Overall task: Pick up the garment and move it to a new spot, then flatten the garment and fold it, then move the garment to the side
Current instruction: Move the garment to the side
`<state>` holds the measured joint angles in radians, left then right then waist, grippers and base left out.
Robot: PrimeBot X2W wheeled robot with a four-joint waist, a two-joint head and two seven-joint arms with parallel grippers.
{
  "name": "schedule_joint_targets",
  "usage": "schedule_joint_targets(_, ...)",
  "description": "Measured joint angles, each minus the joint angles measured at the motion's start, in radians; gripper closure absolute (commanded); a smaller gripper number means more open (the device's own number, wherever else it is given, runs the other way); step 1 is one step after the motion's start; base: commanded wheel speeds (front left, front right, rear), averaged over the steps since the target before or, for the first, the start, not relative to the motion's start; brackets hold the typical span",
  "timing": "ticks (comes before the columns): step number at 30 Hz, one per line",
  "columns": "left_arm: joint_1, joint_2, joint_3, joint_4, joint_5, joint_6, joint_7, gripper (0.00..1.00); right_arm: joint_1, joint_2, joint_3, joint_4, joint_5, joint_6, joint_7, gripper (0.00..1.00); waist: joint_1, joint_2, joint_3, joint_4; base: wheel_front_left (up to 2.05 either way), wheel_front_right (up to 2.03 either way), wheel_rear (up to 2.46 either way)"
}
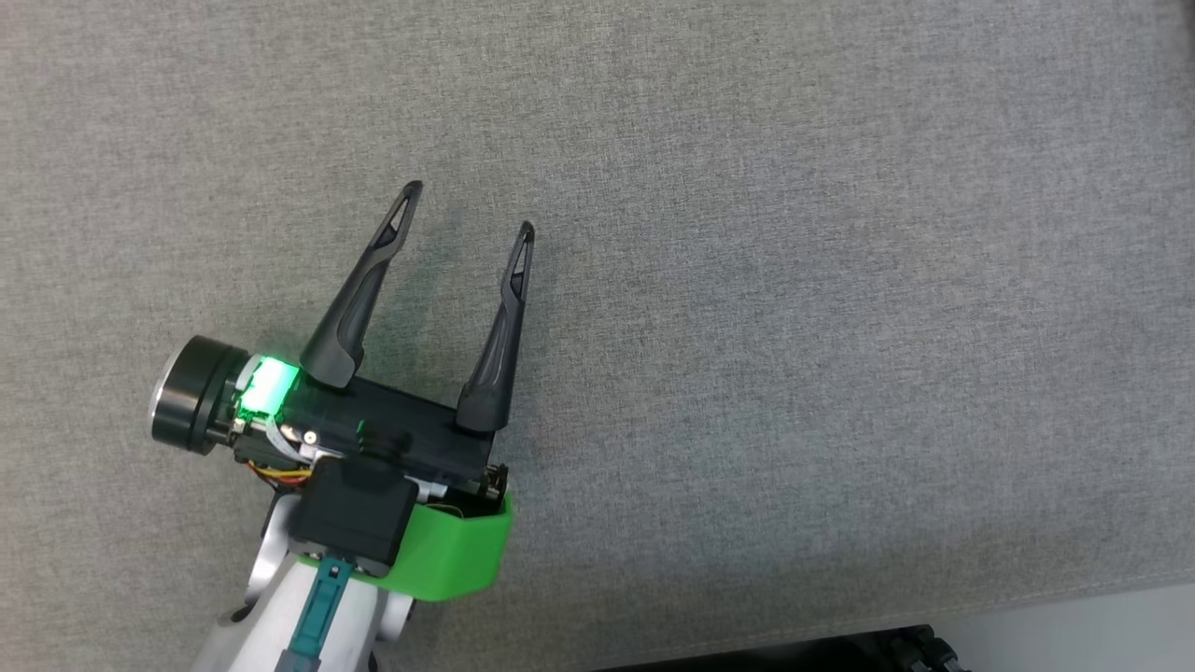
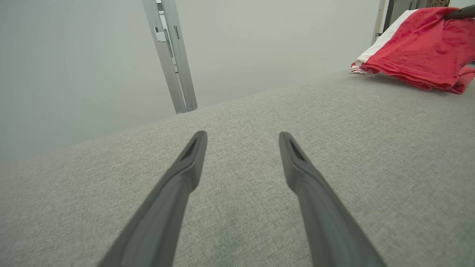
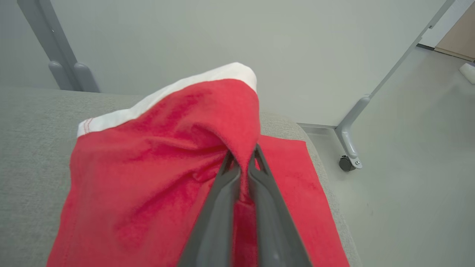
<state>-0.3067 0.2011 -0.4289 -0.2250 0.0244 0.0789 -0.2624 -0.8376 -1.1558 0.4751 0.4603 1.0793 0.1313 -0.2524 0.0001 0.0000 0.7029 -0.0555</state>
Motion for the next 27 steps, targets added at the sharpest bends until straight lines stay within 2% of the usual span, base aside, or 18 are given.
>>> schedule_joint_targets(3, 0.000, 0.004, -0.014, 0.002, -0.004, 0.003, 0.000, 0.00, 0.010, 0.002, -0.023, 0.052, -0.008, 0.000, 0.004, 1.00, 0.0000, 0.0000, -0.008, 0.005, 0.00, 0.00, 0.00)
schedule_joint_targets(4, 0.000, 0.005, -0.018, 0.004, -0.006, 0.005, 0.000, 0.00, 0.010, 0.008, -0.032, 0.081, -0.009, 0.000, 0.009, 0.02, 0.0000, 0.0000, -0.012, 0.007, 0.00, 0.00, 0.00)
schedule_joint_targets(10, -0.002, 0.012, -0.026, 0.008, -0.013, 0.011, 0.000, 0.00, -0.040, 0.045, -0.084, 0.186, -0.149, 0.000, -0.003, 0.00, -0.0001, 0.0000, -0.020, 0.027, 0.00, 0.00, 0.00)
schedule_joint_targets(13, -0.002, 0.008, -0.027, 0.020, -0.016, 0.023, 0.000, 0.00, -0.070, 0.097, -0.129, 0.202, -0.266, 0.000, -0.007, 0.00, -0.0001, 0.0000, -0.034, 0.035, 0.00, 0.00, 0.00)
schedule_joint_targets(18, 0.020, -0.006, -0.014, 0.050, -0.037, 0.046, 0.000, 0.00, -0.012, 0.274, -0.233, 0.095, -0.439, 0.000, -0.009, 0.00, -0.0001, -0.0001, -0.088, 0.044, 0.00, 0.00, 0.00)
schedule_joint_targets(23, 0.101, -0.037, 0.040, 0.202, -0.099, 0.062, -0.001, 0.00, 0.155, 0.452, -0.309, -0.007, -0.569, 0.000, -0.009, 0.00, -0.0001, 0.0000, -0.170, 0.054, 0.00, 0.00, 0.00)
schedule_joint_targets(27, 0.124, -0.073, 0.100, 0.224, -0.148, 0.043, -0.001, 0.00, 0.256, 0.567, -0.334, -0.078, -0.643, 0.000, -0.009, 0.00, -0.0001, 0.0000, -0.241, 0.061, 0.00, 0.00, 0.00)
